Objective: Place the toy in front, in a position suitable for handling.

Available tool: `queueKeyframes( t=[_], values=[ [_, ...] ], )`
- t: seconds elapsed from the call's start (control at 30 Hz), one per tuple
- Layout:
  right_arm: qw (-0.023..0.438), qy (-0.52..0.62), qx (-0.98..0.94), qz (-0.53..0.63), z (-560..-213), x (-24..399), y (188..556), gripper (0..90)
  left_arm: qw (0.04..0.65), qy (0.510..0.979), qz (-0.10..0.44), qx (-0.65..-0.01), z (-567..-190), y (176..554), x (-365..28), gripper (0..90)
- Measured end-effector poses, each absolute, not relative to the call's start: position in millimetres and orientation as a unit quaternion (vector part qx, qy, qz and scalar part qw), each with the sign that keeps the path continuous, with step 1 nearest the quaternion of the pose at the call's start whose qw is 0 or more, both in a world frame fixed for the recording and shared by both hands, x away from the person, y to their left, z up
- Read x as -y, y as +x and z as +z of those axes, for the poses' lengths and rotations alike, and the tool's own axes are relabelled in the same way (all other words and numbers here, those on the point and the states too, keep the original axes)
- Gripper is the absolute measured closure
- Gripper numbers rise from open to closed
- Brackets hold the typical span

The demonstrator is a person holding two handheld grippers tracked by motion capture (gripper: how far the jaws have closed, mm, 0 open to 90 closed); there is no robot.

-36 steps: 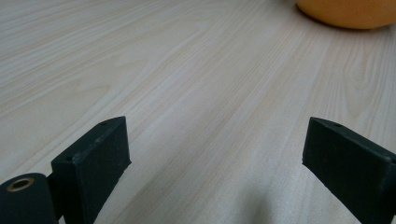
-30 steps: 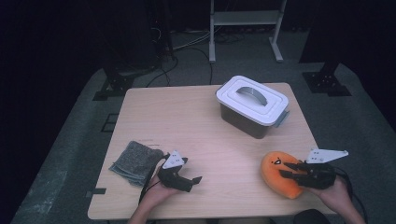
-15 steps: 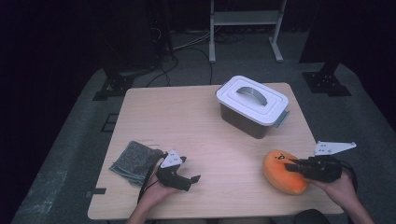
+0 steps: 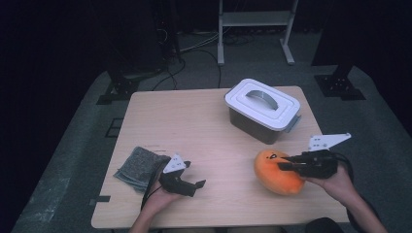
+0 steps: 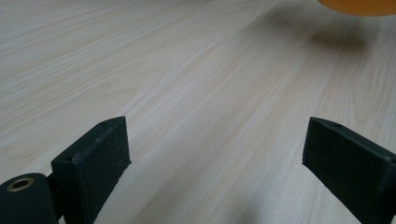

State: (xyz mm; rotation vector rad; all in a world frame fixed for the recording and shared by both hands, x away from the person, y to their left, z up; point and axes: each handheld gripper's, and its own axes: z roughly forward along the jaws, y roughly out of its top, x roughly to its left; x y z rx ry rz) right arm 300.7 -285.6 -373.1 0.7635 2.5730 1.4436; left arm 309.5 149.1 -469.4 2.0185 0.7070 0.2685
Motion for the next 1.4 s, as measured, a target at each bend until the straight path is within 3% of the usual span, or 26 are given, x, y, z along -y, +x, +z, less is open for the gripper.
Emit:
queueKeyframes(
  t=[0.53, 1.03, 1.17, 1.2, 1.27, 1.3, 1.4],
  values=[
    [0.016, 0.150, -0.877, 0.456, -373, 185, 324, 76.5, 0.476, 0.817, 0.116, -0.305, -466, 313, -163, 6.6],
    [0.014, 0.107, -0.889, 0.444, -399, 138, 328, 74.7, 0.484, 0.803, 0.123, -0.325, -463, 317, -180, 6.7],
    [0.006, 0.098, -0.889, 0.447, -410, 137, 322, 70.1, 0.484, 0.803, 0.123, -0.325, -463, 318, -181, 6.7],
    [0.001, 0.094, -0.888, 0.450, -412, 139, 320, 63.4, 0.484, 0.803, 0.123, -0.325, -463, 318, -180, 6.7],
    [0.000, 0.093, -0.887, 0.452, -412, 139, 319, 60.6, 0.483, 0.804, 0.123, -0.325, -463, 318, -180, 6.6],
    [0.009, 0.094, -0.884, 0.459, -412, 142, 316, 50.2, 0.483, 0.804, 0.124, -0.325, -463, 318, -180, 6.7],
    [0.023, 0.107, -0.872, 0.477, -410, 149, 314, 42.5, 0.483, 0.803, 0.124, -0.325, -463, 318, -180, 6.7]
  ],
)
